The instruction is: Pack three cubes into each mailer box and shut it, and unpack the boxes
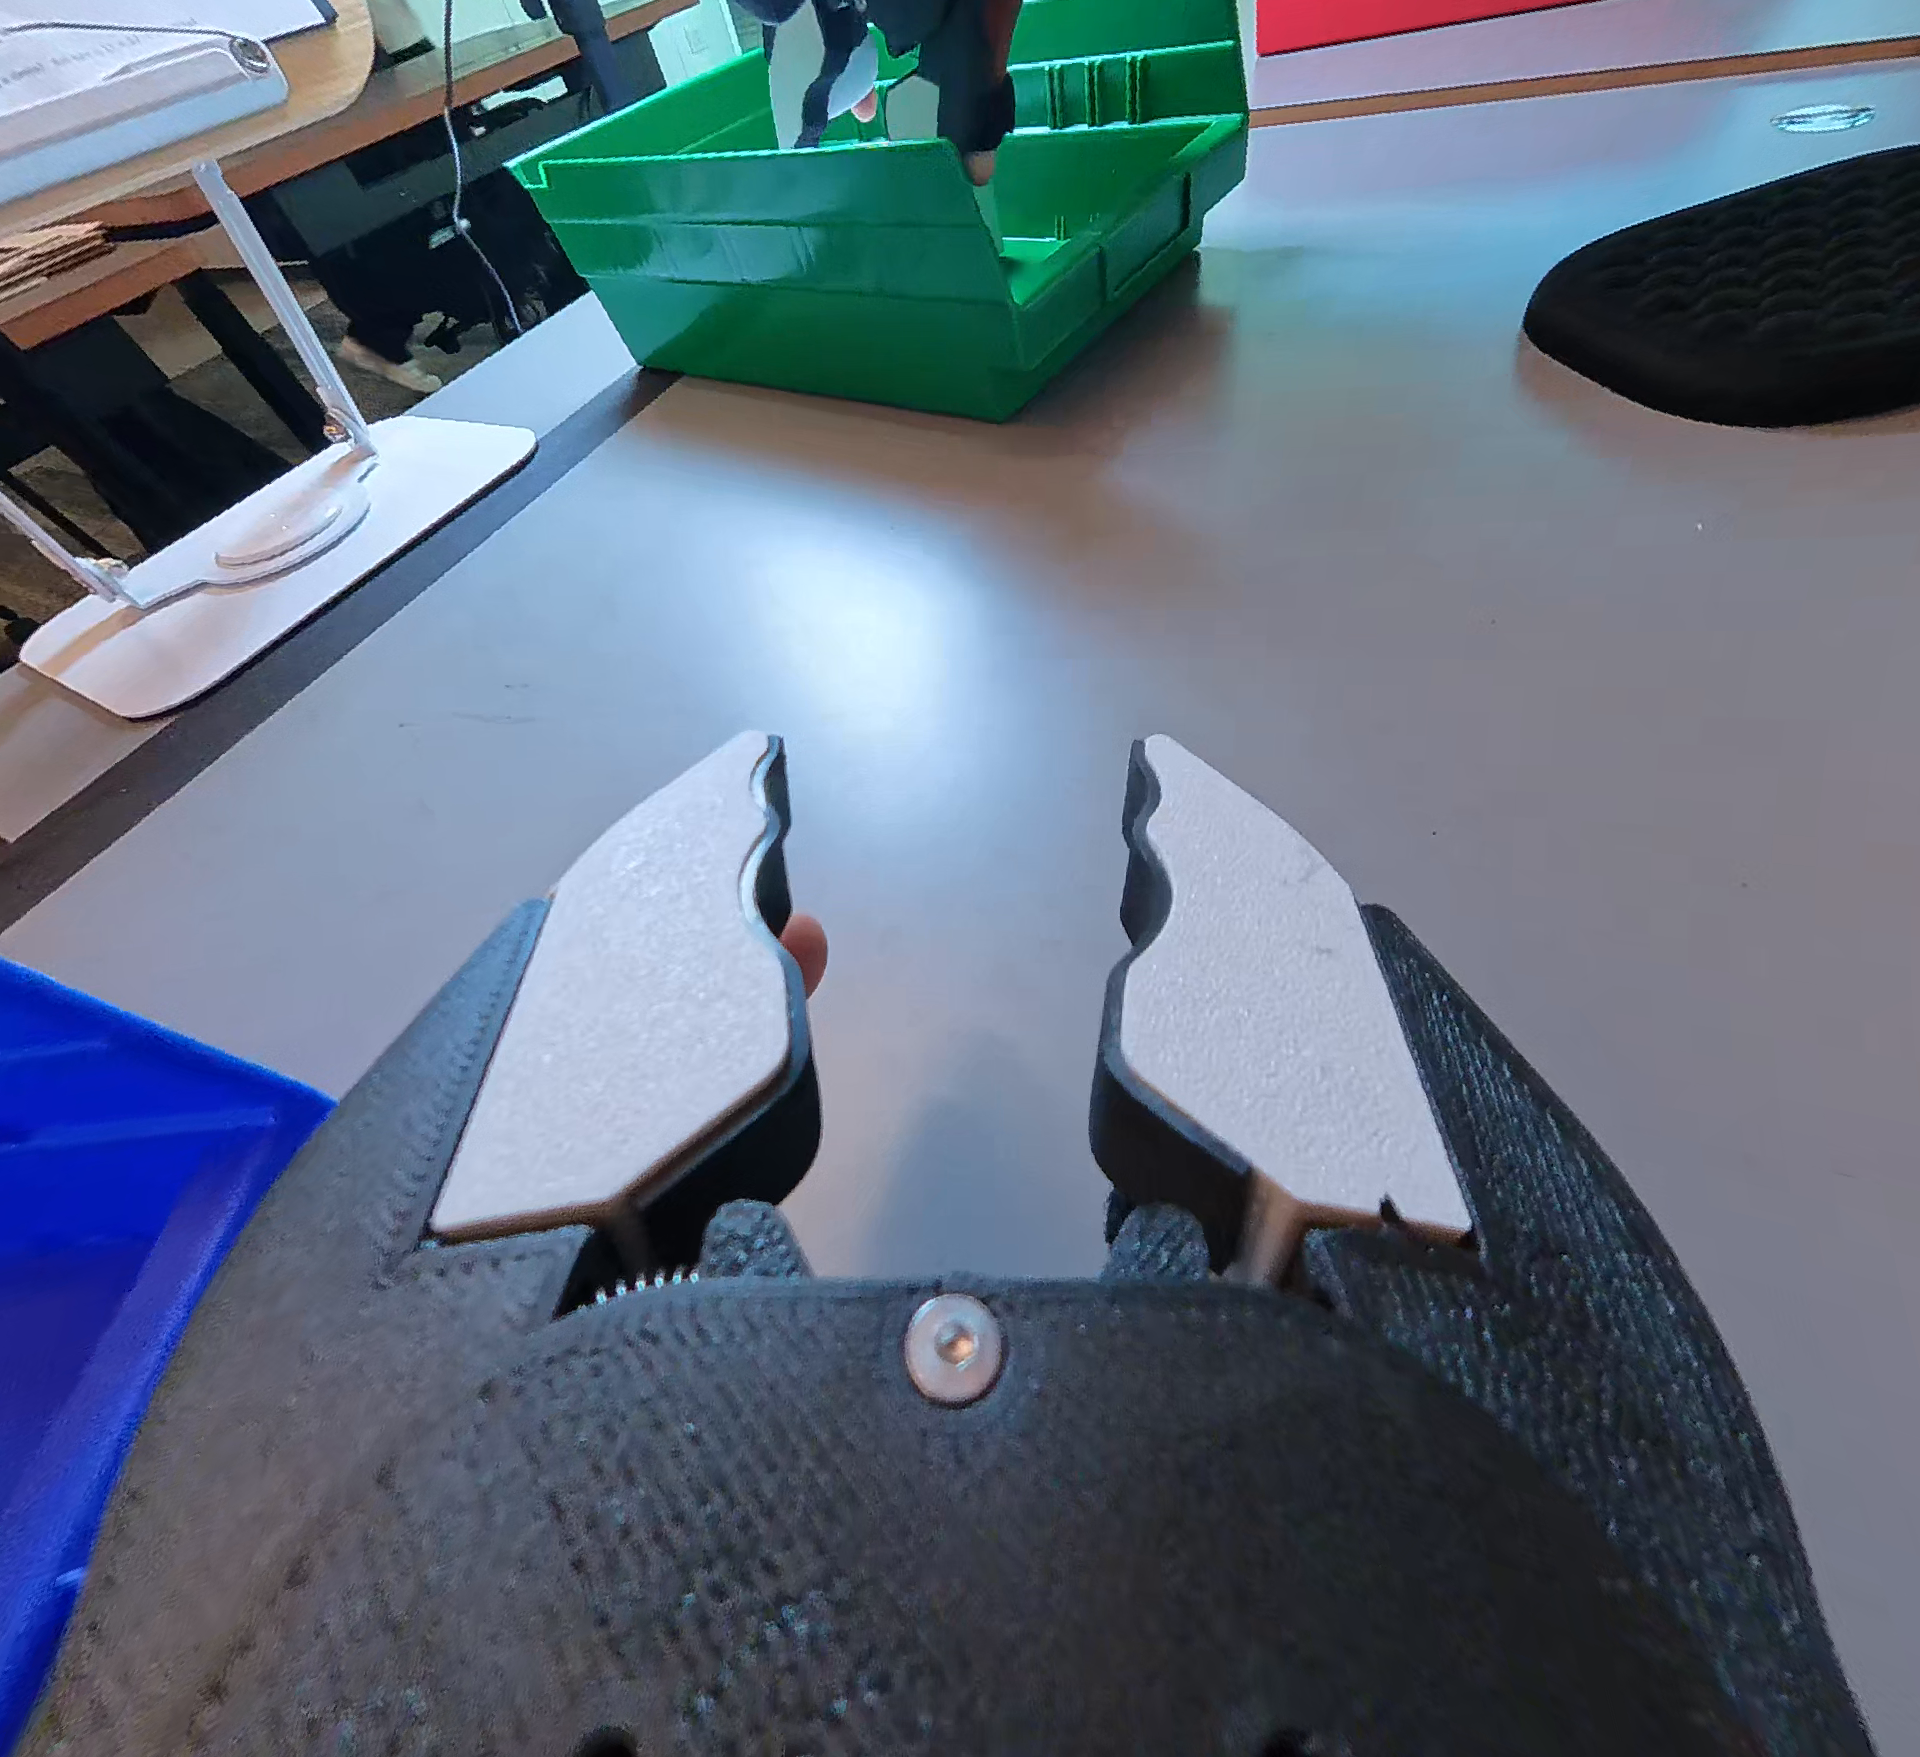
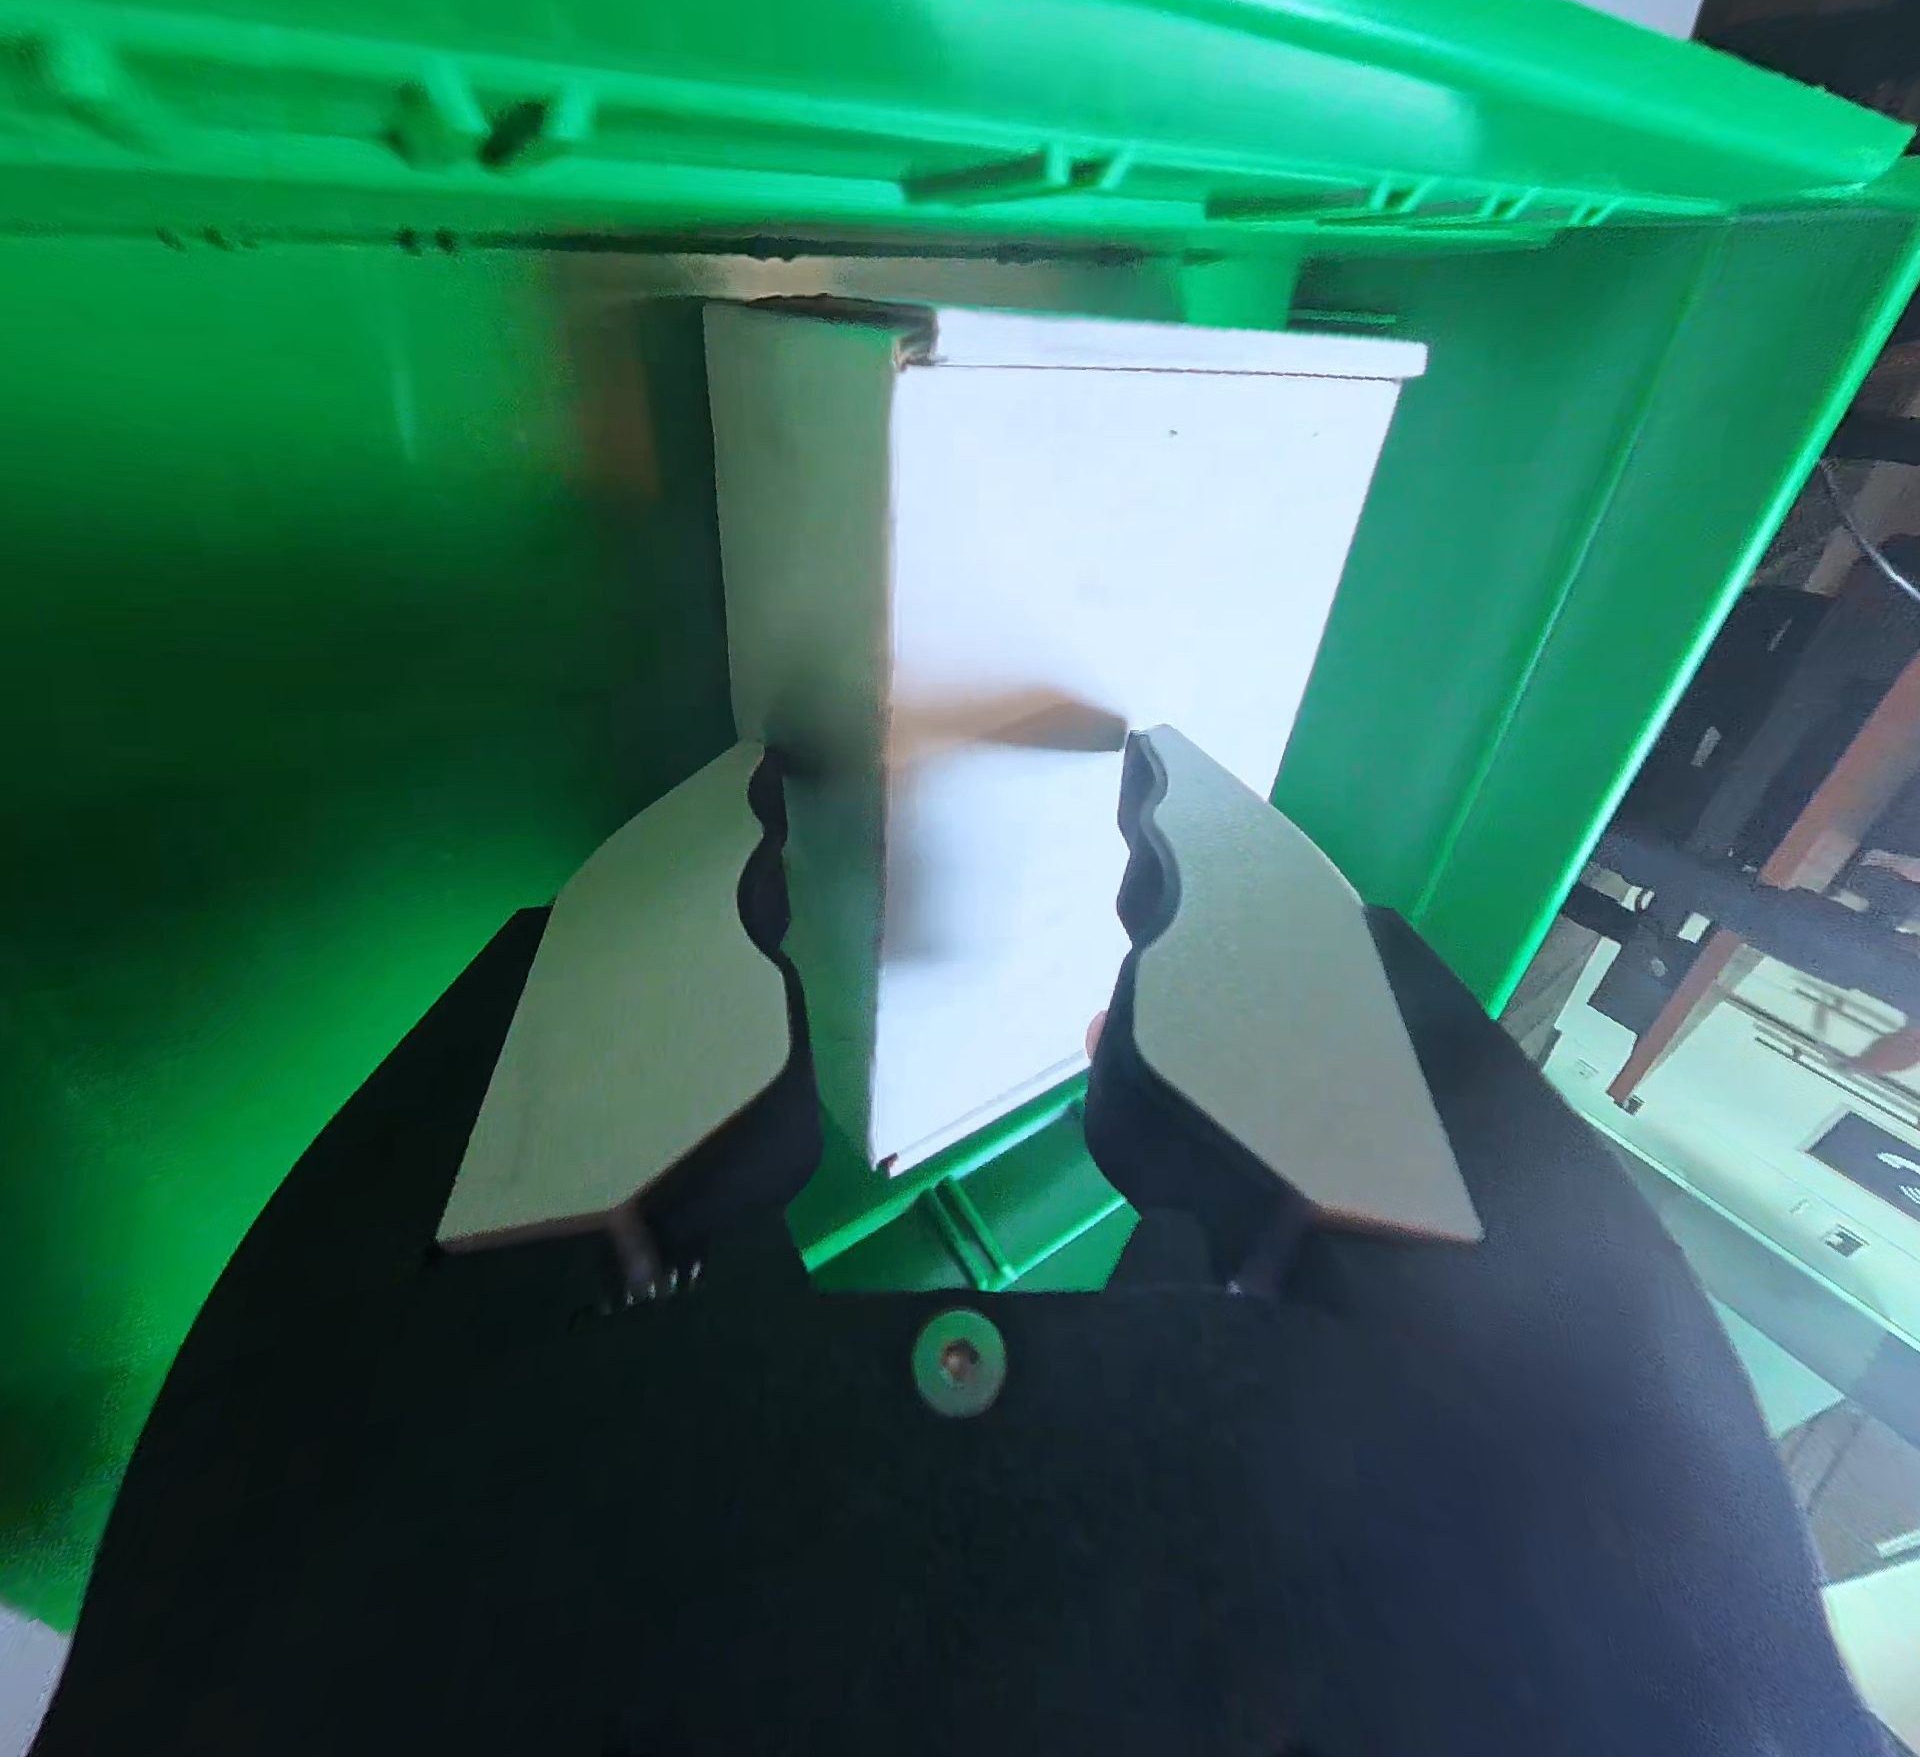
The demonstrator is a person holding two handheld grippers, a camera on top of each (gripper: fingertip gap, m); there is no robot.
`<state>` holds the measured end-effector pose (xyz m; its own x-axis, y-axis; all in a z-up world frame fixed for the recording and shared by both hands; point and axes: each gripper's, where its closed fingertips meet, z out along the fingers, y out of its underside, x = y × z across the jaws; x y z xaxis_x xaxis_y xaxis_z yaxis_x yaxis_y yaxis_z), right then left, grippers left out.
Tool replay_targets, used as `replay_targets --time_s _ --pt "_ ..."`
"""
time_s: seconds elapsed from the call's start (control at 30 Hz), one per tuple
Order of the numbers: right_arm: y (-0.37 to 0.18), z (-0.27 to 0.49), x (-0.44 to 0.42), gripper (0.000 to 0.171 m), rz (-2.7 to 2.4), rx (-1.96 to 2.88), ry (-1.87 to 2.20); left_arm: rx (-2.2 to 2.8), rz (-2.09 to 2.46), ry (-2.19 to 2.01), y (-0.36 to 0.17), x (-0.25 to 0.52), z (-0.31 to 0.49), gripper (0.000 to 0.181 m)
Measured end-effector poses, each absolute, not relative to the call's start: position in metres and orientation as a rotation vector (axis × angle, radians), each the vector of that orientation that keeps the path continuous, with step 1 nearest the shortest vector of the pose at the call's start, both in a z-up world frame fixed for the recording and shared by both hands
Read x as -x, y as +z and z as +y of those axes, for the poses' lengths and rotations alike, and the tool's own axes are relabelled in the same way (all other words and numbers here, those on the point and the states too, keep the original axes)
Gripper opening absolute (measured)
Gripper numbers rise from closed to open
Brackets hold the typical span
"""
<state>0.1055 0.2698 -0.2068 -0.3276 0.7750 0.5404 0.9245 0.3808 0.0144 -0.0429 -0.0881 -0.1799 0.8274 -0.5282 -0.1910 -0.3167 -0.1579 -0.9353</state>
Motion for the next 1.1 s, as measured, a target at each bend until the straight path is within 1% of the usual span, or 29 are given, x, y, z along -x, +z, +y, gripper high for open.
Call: replay_targets --time_s 0.17,0.27,0.3,0.4,0.5,0.57,0.67,0.73,0.8,0.93,1.03,1.1 --pt "-0.207 0.3 -0.098 0.064 -2.094 1.484 -0.498 1.779 0.624 -0.222 -0.18 0.048 -0.087 0.059" --pt "-0.202 0.306 -0.098 0.071 -2.005 1.499 -0.511 1.795 0.622 -0.219 -0.182 0.049 -0.086 0.059" --pt "-0.198 0.303 -0.098 0.068 -1.974 1.493 -0.49 1.798 0.623 -0.218 -0.182 0.05 -0.086 0.059" --pt "-0.181 0.27 -0.095 0.068 -1.888 1.529 -0.247 1.797 0.612 -0.222 -0.181 0.052 -0.086 0.059" --pt "-0.175 0.209 -0.1 0.068 -1.9 1.588 0.101 1.791 0.583 -0.23 -0.177 0.055 -0.085 0.058" --pt "-0.179 0.169 -0.111 0.068 -1.967 1.604 0.244 1.791 0.562 -0.239 -0.176 0.058 -0.084 0.057" --pt "-0.197 0.133 -0.13 0.066 -2.064 1.581 0.229 1.792 0.532 -0.239 -0.174 0.061 -0.081 0.056" --pt "-0.209 0.128 -0.139 0.065 -2.09 1.514 0.085 1.786 0.518 -0.209 -0.171 0.065 -0.08 0.056" --pt "-0.213 0.123 -0.139 0.064 -2.054 1.481 0.048 1.766 0.486 -0.178 -0.158 0.074 -0.078 0.056" --pt "-0.204 0.109 -0.134 0.063 -1.897 1.411 0.066 1.752 0.344 -0.016 -0.104 0.133 -0.075 0.053" --pt "-0.201 0.083 -0.131 0.063 -1.821 1.386 0.171 1.878 0.319 0.217 -0.078 0.203 -0.071 0.062" --pt "-0.2 0.063 -0.129 0.063 -1.783 1.37 0.254 2.008 0.311 0.302 -0.077 0.249 -0.063 0.068"
